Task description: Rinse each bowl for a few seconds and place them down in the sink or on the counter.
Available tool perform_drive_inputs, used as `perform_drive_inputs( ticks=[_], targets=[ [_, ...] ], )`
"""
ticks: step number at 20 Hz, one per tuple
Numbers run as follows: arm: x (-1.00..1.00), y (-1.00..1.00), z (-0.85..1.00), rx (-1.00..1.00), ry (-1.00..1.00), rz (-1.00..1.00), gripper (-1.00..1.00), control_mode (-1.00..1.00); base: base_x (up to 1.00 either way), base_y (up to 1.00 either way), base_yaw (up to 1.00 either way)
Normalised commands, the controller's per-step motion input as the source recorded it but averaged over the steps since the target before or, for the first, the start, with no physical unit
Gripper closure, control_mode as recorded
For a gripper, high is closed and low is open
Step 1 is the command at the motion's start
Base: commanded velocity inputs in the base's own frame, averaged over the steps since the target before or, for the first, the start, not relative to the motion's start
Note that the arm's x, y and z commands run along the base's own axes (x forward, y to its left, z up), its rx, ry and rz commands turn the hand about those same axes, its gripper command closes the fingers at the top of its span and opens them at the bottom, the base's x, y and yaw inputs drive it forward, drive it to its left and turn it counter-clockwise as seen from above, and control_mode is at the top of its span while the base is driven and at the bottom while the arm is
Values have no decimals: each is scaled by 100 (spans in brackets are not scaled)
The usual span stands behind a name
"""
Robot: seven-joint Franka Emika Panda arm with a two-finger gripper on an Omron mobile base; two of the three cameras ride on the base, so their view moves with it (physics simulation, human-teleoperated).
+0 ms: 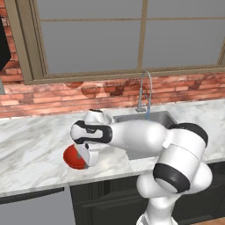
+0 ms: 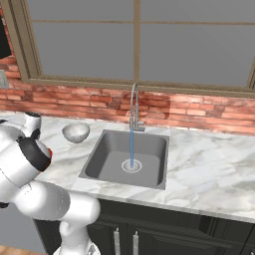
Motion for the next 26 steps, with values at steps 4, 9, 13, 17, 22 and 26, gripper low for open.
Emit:
perform_drive_inputs(
  ticks=[4, 9, 13, 17, 22, 26],
  targets=[
    [-17, 0, 41, 3, 0, 1, -100, -100, 0, 0, 0],
    [-19, -1, 57, 3, 0, 1, -100, -100, 0, 0, 0],
    [-14, 0, 76, 8, 0, 0, -100, -100, 0, 0, 0],
    [-11, 0, 85, 7, 0, 2, -100, -100, 0, 0, 0],
    [-16, -21, 74, 1, -6, 5, -100, -100, 0, 0, 0],
    [-16, -41, 69, 3, -9, 6, -100, -100, 0, 0, 0]
  ],
)
